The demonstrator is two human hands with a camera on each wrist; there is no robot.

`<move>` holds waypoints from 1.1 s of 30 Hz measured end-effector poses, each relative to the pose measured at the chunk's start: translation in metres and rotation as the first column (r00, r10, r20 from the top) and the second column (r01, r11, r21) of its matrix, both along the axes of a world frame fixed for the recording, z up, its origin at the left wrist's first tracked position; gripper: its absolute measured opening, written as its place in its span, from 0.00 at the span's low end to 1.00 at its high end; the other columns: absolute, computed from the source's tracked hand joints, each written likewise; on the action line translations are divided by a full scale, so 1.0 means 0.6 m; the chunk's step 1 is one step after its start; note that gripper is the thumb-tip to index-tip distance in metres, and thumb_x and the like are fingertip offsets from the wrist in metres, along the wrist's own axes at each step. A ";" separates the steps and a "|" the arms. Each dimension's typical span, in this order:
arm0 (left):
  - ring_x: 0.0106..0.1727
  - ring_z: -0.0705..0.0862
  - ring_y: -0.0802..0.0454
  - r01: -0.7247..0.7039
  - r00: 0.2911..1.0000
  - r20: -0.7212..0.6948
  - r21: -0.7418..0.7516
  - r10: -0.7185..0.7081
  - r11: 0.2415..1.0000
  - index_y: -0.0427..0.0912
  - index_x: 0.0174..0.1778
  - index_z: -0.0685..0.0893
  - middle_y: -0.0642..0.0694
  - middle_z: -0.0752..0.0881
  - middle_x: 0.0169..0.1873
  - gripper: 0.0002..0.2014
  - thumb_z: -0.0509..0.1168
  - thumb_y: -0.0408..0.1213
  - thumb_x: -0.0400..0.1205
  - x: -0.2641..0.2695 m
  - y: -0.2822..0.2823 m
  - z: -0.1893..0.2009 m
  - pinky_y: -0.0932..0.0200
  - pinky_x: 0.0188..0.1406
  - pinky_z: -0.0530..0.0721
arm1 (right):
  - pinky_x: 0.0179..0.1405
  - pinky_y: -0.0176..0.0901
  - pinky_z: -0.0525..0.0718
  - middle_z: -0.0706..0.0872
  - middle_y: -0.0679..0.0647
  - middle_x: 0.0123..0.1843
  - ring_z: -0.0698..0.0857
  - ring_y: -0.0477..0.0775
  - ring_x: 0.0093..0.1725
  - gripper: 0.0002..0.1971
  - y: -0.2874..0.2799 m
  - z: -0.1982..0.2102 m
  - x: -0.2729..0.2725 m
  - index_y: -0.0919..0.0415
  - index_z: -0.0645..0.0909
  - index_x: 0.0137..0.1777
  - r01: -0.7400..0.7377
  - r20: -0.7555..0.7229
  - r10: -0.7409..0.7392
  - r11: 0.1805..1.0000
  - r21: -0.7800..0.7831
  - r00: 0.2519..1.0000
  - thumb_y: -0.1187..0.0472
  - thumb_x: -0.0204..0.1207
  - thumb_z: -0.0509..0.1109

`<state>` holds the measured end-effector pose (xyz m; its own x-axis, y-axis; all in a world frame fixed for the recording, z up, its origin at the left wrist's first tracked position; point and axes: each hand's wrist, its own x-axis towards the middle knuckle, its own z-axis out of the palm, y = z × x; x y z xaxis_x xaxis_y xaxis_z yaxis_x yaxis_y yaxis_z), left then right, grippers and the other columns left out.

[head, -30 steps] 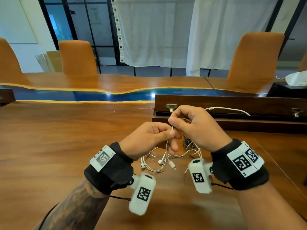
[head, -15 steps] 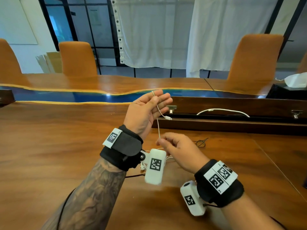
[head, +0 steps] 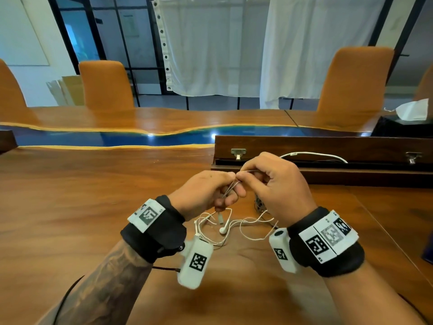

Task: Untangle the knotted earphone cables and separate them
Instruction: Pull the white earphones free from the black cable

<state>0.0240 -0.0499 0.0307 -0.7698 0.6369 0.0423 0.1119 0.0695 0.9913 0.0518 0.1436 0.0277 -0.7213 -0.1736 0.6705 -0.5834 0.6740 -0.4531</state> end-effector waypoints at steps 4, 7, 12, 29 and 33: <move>0.28 0.69 0.55 0.066 0.987 0.121 0.300 -0.107 0.951 0.35 0.51 0.84 0.47 0.77 0.30 0.14 0.53 0.35 0.86 0.009 -0.004 0.025 0.57 0.33 0.71 | 0.47 0.41 0.82 0.87 0.44 0.45 0.85 0.45 0.49 0.08 -0.012 -0.026 -0.018 0.51 0.89 0.51 -0.042 0.090 0.068 0.965 -0.258 0.994 0.57 0.86 0.68; 0.34 0.79 0.55 -0.038 0.990 0.139 0.498 -0.036 0.866 0.34 0.58 0.83 0.46 0.83 0.36 0.14 0.52 0.33 0.90 0.005 0.003 0.037 0.58 0.41 0.83 | 0.43 0.48 0.83 0.86 0.48 0.38 0.84 0.46 0.40 0.10 -0.031 -0.060 -0.018 0.46 0.87 0.46 -0.003 0.381 0.097 0.971 -0.241 0.919 0.55 0.87 0.66; 0.45 0.89 0.51 -0.301 0.937 -0.026 0.444 0.348 0.844 0.34 0.61 0.85 0.40 0.90 0.47 0.12 0.57 0.28 0.90 -0.021 0.013 0.026 0.58 0.52 0.89 | 0.32 0.45 0.85 0.89 0.55 0.39 0.83 0.46 0.30 0.12 -0.058 -0.076 0.017 0.58 0.90 0.53 -0.142 0.583 0.190 0.982 -0.129 0.790 0.53 0.87 0.67; 0.36 0.84 0.56 -0.096 0.985 0.171 0.544 0.002 0.833 0.34 0.60 0.85 0.45 0.87 0.40 0.12 0.58 0.34 0.88 0.011 0.012 0.034 0.59 0.44 0.88 | 0.40 0.48 0.81 0.85 0.43 0.37 0.83 0.41 0.38 0.09 -0.023 -0.062 -0.021 0.47 0.86 0.46 -0.054 0.313 0.139 0.963 -0.264 0.940 0.55 0.87 0.67; 0.45 0.91 0.52 -0.310 0.944 0.074 0.534 0.322 0.787 0.34 0.62 0.85 0.40 0.92 0.48 0.11 0.59 0.29 0.89 -0.008 0.020 0.030 0.59 0.49 0.90 | 0.41 0.54 0.85 0.87 0.53 0.37 0.82 0.46 0.36 0.10 -0.055 -0.079 0.013 0.52 0.89 0.48 -0.178 0.495 0.216 0.976 -0.123 0.842 0.51 0.86 0.68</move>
